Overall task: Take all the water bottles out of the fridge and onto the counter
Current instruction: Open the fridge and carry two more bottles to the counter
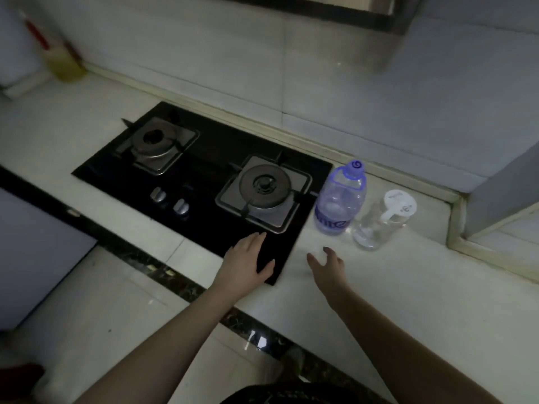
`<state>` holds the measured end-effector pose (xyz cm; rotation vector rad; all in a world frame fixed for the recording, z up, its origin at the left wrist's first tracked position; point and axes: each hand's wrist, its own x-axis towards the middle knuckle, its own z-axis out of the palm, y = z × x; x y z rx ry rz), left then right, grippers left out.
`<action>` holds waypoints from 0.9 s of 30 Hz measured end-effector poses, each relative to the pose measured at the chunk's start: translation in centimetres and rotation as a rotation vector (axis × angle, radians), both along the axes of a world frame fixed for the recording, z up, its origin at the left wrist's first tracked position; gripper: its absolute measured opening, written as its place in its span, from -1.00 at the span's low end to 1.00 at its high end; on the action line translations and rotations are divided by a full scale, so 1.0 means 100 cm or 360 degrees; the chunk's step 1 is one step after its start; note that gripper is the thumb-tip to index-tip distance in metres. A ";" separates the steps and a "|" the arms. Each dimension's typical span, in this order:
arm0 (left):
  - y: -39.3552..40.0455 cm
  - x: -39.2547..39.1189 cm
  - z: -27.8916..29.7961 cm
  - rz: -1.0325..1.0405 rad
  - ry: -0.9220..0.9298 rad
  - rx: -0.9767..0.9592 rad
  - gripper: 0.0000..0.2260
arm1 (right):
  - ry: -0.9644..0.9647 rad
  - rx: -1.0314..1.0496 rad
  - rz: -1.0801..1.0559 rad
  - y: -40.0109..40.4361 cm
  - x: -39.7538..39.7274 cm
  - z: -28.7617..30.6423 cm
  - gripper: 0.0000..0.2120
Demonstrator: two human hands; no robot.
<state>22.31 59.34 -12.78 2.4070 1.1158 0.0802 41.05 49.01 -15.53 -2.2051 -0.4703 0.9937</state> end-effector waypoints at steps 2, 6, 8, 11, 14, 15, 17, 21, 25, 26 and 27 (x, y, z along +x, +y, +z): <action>-0.007 -0.032 0.002 0.0096 0.0137 0.0085 -0.27 | -0.0169 0.0053 0.0274 0.005 -0.026 0.009 -0.43; -0.026 -0.108 0.011 0.0220 0.0368 0.0299 -0.31 | -0.0612 0.0121 0.0892 0.018 -0.088 0.025 -0.34; -0.039 -0.147 0.017 0.0325 0.0382 0.0323 -0.31 | -0.0802 0.0139 0.1169 0.020 -0.122 0.030 -0.23; -0.059 -0.204 0.024 0.0513 0.0375 0.0359 -0.26 | -0.1093 0.0239 0.1466 0.020 -0.173 0.036 -0.16; -0.081 -0.258 0.030 0.0668 0.0432 0.0405 -0.26 | -0.1308 0.0353 0.1734 0.022 -0.221 0.042 -0.18; -0.088 -0.276 0.031 0.0720 0.0456 0.0407 -0.26 | -0.1347 0.0380 0.1808 0.021 -0.237 0.044 -0.18; -0.103 -0.307 0.035 0.0813 0.0474 0.0407 -0.25 | -0.1389 0.0419 0.1930 0.020 -0.269 0.049 -0.20; -0.125 -0.359 0.044 0.0999 0.0457 0.0410 -0.26 | -0.1448 0.0573 0.2114 0.019 -0.331 0.062 -0.26; -0.131 -0.403 0.051 0.1191 0.0472 0.0492 -0.31 | -0.1550 0.0751 0.2258 0.035 -0.376 0.081 -0.30; -0.131 -0.412 0.054 0.1239 0.0469 0.0519 -0.31 | -0.1584 0.0810 0.2285 0.043 -0.384 0.086 -0.31; -0.130 -0.420 0.058 0.1282 0.0465 0.0542 -0.32 | -0.1619 0.0862 0.2313 0.050 -0.393 0.090 -0.32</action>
